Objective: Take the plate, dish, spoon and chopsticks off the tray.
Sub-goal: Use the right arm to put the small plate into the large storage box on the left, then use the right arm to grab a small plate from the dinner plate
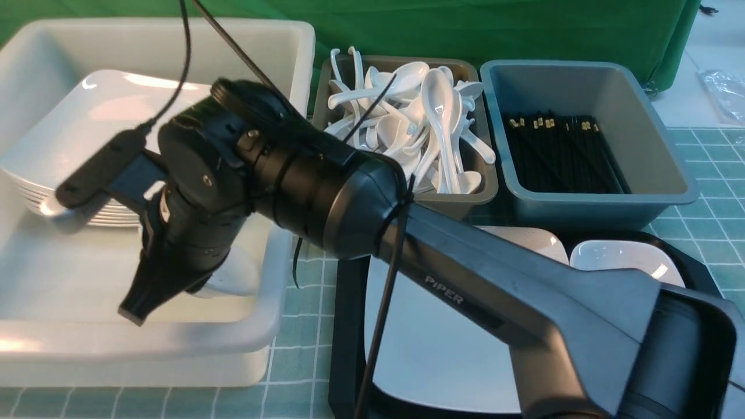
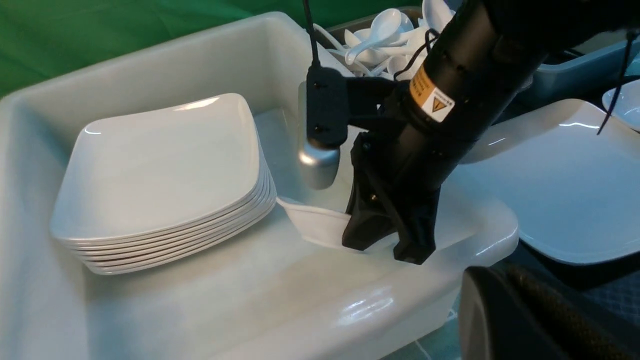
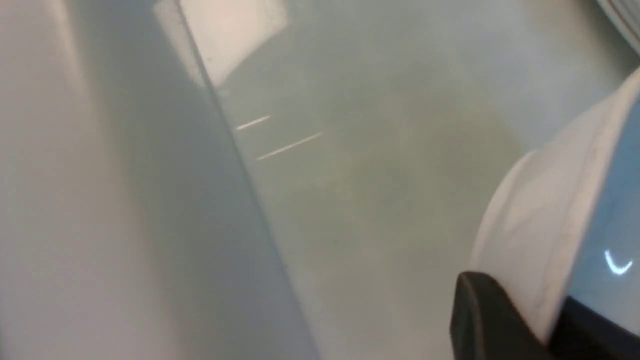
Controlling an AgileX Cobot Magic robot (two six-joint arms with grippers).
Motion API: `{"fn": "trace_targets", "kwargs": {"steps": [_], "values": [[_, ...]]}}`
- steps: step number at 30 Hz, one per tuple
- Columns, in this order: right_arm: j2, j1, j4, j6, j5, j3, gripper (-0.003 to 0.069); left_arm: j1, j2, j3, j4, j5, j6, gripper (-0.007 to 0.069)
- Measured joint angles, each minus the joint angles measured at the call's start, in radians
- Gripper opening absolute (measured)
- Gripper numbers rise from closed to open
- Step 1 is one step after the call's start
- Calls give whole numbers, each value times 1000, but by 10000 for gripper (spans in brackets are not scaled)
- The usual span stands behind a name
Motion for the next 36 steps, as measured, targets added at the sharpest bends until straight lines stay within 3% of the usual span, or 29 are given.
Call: {"fn": "trace_targets", "kwargs": {"steps": [2, 3, 4, 8, 16, 20, 22, 26, 28, 30, 32, 33, 35, 36], "values": [[7, -7, -3, 5, 0, 0, 132, 0, 0, 0, -6, 0, 3, 17], [12, -8, -5, 13, 1, 0, 196, 0, 0, 0, -13, 0, 5, 17], [12, -8, -5, 16, 1, 0, 204, 0, 0, 0, -13, 0, 5, 17], [12, -7, -4, 25, 9, -2, 353, 0, 0, 0, -21, 0, 7, 17], [-26, 7, 12, 30, 169, -35, 397, 0, 0, 0, -32, -4, 14, 17], [-98, 9, 17, 53, 186, -63, 388, 0, 0, 0, -57, -28, 40, 17], [-181, 9, 16, 65, 186, -63, 338, 0, 0, 0, -99, -61, 84, 17], [-369, 11, -36, 75, 186, 44, 158, 0, 14, 0, -212, -104, 177, 17], [-491, 13, -142, 95, 186, 204, 99, 0, 35, 0, -275, -110, 240, 17], [-594, 13, -254, 134, 185, 337, 86, 0, 53, 6, -316, -120, 271, 17], [-744, -6, -390, 192, 183, 601, 85, 0, 79, 22, -368, -140, 315, 17], [-744, -10, -399, 197, 183, 623, 85, 0, 84, 24, -372, -143, 319, 17], [-887, -82, -455, 233, 181, 915, 100, 0, 121, 46, -425, -184, 369, 17], [-896, -98, -457, 235, 181, 957, 103, 0, 124, 49, -430, -187, 378, 17]]}}
